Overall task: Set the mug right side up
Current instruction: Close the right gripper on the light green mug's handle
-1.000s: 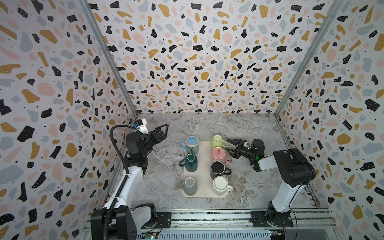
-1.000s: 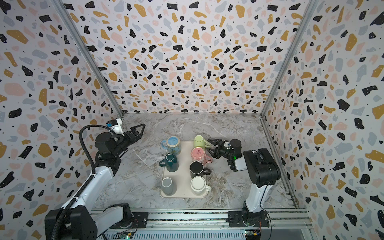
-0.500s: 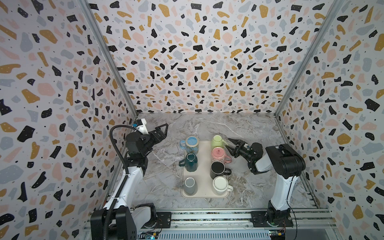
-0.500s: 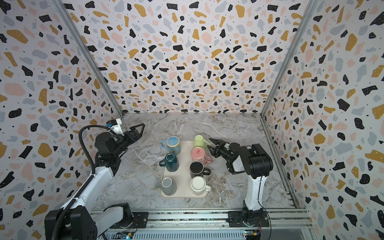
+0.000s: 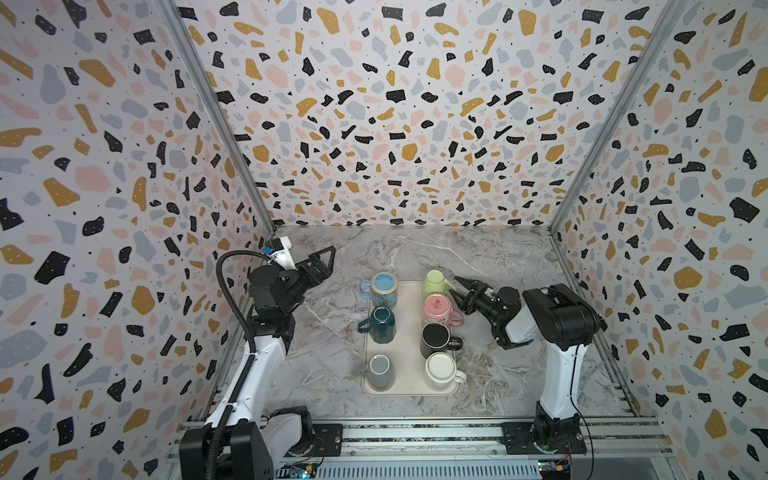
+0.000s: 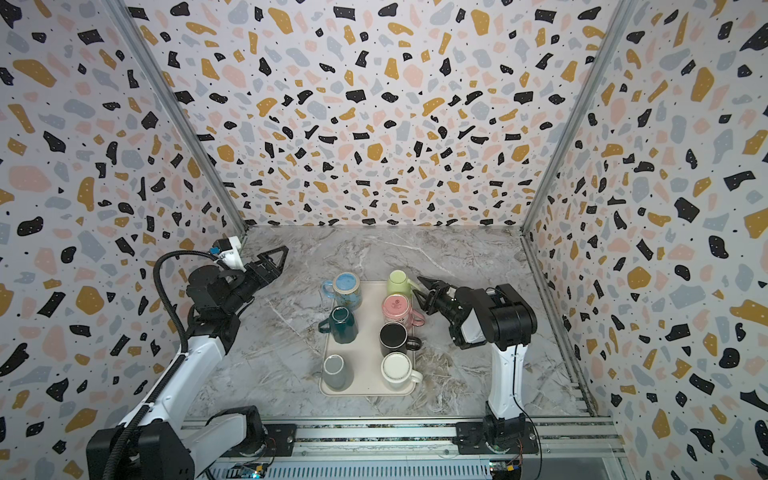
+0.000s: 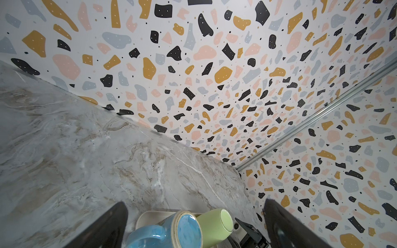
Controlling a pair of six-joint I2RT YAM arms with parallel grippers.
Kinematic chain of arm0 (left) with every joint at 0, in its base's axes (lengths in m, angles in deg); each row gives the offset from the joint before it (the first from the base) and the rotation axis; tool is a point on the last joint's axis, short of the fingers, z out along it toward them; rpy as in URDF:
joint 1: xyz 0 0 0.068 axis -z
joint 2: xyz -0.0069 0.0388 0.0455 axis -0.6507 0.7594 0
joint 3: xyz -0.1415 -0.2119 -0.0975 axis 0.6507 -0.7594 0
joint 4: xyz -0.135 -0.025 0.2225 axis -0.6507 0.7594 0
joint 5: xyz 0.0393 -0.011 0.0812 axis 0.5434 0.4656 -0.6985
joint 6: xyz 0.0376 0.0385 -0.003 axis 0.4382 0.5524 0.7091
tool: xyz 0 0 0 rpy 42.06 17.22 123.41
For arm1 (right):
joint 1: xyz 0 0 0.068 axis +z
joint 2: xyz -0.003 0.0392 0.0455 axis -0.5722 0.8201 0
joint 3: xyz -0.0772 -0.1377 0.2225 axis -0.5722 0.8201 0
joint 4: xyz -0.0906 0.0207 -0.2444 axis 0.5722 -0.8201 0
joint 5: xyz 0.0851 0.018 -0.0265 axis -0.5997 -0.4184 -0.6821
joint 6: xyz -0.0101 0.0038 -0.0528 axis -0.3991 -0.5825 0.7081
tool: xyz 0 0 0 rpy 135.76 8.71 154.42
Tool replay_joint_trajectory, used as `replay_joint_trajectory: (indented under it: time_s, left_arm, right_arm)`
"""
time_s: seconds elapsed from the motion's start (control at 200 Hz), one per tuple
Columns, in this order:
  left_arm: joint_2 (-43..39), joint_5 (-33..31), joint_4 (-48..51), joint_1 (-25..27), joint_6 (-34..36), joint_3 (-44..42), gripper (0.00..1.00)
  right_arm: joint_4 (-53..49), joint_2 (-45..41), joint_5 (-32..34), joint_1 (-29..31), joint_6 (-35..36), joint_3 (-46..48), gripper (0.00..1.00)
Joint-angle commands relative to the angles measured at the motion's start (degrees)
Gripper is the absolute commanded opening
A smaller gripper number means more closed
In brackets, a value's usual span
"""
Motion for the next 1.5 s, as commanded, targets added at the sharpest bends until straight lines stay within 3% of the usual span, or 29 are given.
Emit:
replay_joint_trajectory:
  time_s: [0.0, 0.926, 1.497]
  left_arm:
    - [-0.9, -0.1, -1.0, -0.3, -0.2, 1.9, 1.00]
    - [-0.5, -0.2, -0.3, -0.3, 0.0, 2.8, 1.00]
    - [-0.8, 0.2, -0.2, -0.3, -0.1, 2.6, 1.00]
  right_arm:
    - [4.1, 1.1, 1.6, 0.5, -1.9, -1.9, 0.51]
    - [5.5, 8.4, 6.6, 1.4, -5.2, -9.7, 0.45]
    - [3.2, 11.4, 6.4, 2.3, -5.4, -13.4, 0.41]
